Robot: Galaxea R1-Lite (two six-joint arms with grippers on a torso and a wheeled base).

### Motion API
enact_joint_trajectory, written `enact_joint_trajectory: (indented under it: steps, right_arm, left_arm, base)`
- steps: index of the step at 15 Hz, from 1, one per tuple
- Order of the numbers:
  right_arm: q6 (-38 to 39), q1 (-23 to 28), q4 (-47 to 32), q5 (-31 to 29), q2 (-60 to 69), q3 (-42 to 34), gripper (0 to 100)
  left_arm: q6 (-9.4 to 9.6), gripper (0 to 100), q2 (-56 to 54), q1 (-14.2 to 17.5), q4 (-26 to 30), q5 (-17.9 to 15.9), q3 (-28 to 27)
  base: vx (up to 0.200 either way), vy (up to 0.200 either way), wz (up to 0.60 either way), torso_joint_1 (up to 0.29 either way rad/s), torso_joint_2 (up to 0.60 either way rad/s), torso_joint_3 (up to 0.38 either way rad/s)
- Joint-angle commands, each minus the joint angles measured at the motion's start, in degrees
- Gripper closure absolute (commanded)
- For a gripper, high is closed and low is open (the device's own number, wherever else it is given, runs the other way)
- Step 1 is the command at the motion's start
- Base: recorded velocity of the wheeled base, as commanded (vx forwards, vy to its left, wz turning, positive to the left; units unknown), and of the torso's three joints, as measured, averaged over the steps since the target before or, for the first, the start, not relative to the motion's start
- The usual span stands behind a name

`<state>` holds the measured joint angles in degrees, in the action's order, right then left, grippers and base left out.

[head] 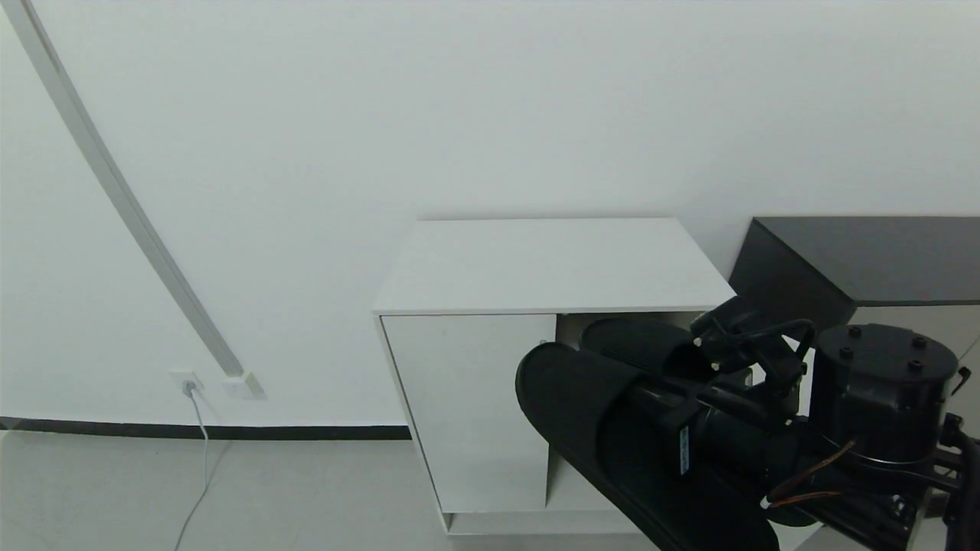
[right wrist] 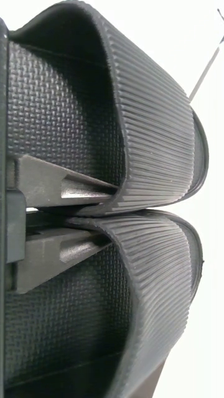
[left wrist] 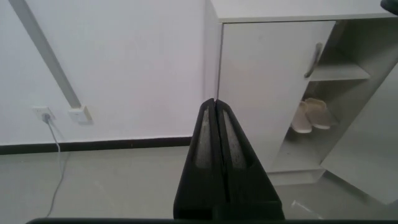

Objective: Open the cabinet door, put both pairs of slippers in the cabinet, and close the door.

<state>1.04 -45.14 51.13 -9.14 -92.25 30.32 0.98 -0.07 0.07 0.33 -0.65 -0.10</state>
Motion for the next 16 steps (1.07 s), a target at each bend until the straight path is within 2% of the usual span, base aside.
enact_joint_trajectory:
  steps: [1, 4, 16]
  right_arm:
    - [0.02, -0.03, 0.11, 0.00, 0.14, -0.26, 100]
    - [0.19, 0.05, 0.11, 0.00, 0.05, -0.35, 100]
    - [-0.16, 0.41, 2.31, 0.44, 0.22, -1.67, 100]
  left_arm:
    - [-0.01, 100, 0.07, 0.01, 0.02, 0.03, 0.01]
    - [-0.10, 100, 0.07, 0.01, 0.02, 0.03, 0.01]
    - [-0.18, 100, 0.07, 0.01, 0.02, 0.21, 0.01]
  base:
    - [0.000, -0.200, 0.00, 0.002, 0.00, 0.007]
    - [0.000, -0.200, 0.00, 0.005, 0.00, 0.005]
    - [0.000, 0.000, 0.00, -0.005, 0.01, 0.006]
